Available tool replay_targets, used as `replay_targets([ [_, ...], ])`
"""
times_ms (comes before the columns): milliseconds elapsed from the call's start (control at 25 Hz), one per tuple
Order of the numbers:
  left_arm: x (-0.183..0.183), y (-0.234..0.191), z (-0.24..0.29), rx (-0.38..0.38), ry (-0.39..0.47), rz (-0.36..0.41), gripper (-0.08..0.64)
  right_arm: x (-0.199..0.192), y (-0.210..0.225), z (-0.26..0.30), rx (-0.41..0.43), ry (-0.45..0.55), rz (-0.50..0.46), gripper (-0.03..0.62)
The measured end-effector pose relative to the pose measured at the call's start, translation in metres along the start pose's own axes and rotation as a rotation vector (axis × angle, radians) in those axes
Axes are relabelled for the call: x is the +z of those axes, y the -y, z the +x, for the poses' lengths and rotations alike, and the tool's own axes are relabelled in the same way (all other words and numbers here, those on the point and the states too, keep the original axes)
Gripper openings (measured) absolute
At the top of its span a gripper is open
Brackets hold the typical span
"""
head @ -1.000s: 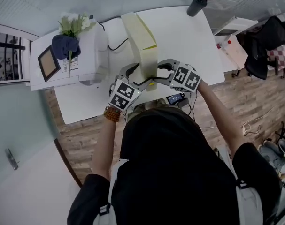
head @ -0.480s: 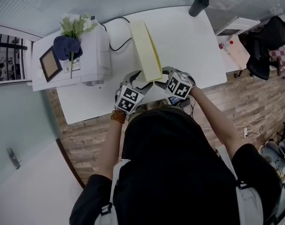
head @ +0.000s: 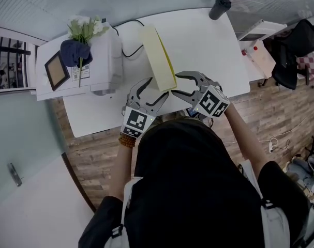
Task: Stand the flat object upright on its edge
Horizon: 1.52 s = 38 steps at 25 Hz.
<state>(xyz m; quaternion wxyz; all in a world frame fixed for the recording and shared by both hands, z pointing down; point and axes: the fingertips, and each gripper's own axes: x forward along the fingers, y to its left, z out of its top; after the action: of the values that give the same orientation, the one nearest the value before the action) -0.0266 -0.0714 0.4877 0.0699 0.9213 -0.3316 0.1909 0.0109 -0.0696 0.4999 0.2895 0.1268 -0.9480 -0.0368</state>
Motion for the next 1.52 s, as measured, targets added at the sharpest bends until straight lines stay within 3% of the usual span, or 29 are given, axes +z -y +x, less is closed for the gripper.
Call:
replay_targets([
  [160,0.015,0.002,0.0,-0.009,-0.005,0.049,0.299,0.015,0.002,-0.005,-0.02,-0.001,-0.041,0.199],
  [640,0.017,-0.013,0.012,0.019,0.03,0.031,0.284,0.01,0.019,0.004,-0.09,0.017,-0.002,0.196],
  [760,0.018,-0.013,0.011,0.071,0.052,0.018,0.284,0.01,0.021,0.0,-0.107,0.04,0.014,0.196],
  [880,0.02,-0.013,0.005,0.146,0.087,0.015,0.267,0.016,0.022,-0.011,-0.149,0.126,0.022,0.184],
  [1160,0.029,-0.004,-0.034,0.33,0.186,-0.132,0.172,0.024,0.014,-0.059,-0.295,0.318,0.123,0.127],
  [1360,0.027,0.017,-0.045,0.44,0.205,-0.192,0.096,0.008,-0.001,-0.065,-0.316,0.309,0.17,0.094],
  [1520,0.019,0.033,-0.057,0.474,0.191,-0.143,0.026,0.011,-0.015,-0.063,-0.359,0.353,0.166,0.066],
])
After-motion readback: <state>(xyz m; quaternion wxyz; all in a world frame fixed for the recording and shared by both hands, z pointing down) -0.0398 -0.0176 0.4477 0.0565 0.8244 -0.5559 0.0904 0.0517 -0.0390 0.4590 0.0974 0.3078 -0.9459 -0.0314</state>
